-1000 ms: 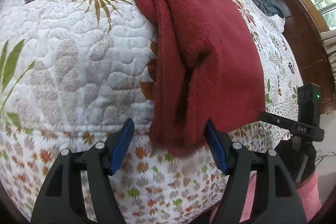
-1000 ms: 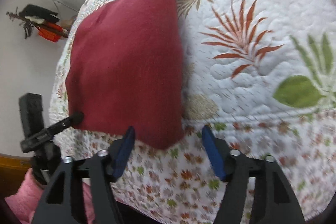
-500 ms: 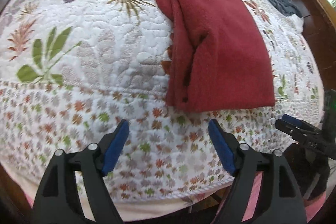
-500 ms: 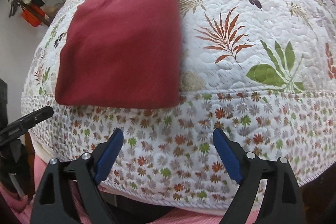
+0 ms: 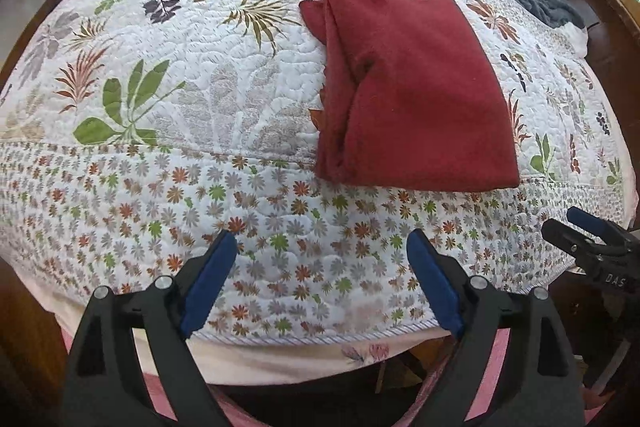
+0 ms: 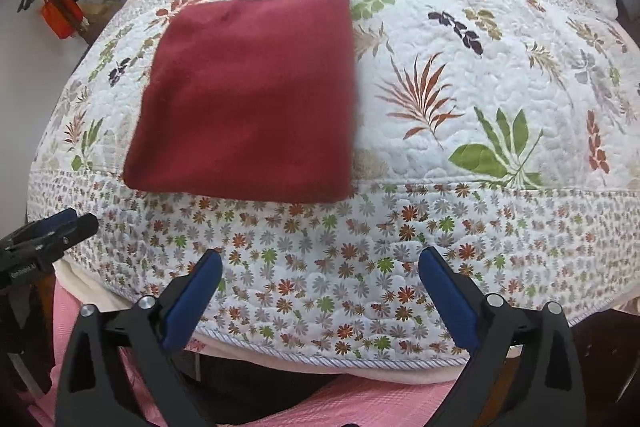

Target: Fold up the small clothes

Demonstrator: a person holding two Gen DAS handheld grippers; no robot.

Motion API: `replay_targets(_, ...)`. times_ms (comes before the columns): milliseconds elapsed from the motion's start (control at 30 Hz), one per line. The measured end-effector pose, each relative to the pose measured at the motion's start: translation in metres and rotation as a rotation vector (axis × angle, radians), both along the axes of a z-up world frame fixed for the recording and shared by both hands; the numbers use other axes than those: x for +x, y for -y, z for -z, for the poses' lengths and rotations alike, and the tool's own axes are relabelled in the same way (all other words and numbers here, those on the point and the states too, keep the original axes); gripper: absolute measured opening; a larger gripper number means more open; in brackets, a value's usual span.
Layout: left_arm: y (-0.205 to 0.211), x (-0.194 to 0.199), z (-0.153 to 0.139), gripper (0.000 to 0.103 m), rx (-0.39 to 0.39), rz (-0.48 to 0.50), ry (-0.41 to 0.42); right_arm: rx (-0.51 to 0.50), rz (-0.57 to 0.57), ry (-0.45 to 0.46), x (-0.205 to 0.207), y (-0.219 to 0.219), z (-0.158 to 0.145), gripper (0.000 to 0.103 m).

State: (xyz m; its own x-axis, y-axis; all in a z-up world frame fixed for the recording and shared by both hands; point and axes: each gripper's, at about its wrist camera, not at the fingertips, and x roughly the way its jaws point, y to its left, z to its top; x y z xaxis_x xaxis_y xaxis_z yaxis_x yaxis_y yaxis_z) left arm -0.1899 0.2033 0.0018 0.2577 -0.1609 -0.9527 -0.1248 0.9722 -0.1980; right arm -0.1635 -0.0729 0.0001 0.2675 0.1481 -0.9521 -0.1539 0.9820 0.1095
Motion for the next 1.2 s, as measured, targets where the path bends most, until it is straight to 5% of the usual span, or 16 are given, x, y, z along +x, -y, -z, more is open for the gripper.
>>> replay_targets(567, 0.018, -0.009, -0.044, 0.09, 0.072, 0.009, 0.072, -0.036, 0.014, 0.052, -0.012, -0.006, -0.046, 0.099)
replay_targets(800, 0.017, -0.013, -0.051, 0.09, 0.109, -0.028, 0.086, -0.128, 0.022, 0.117, -0.019, -0.012, -0.065, 0.099)
replay_targets(1200, 0.032, -0.019, -0.073, 0.09, 0.167, 0.003, 0.134, -0.106, 0.027, 0.164, -0.024, -0.012, -0.087, 0.099)
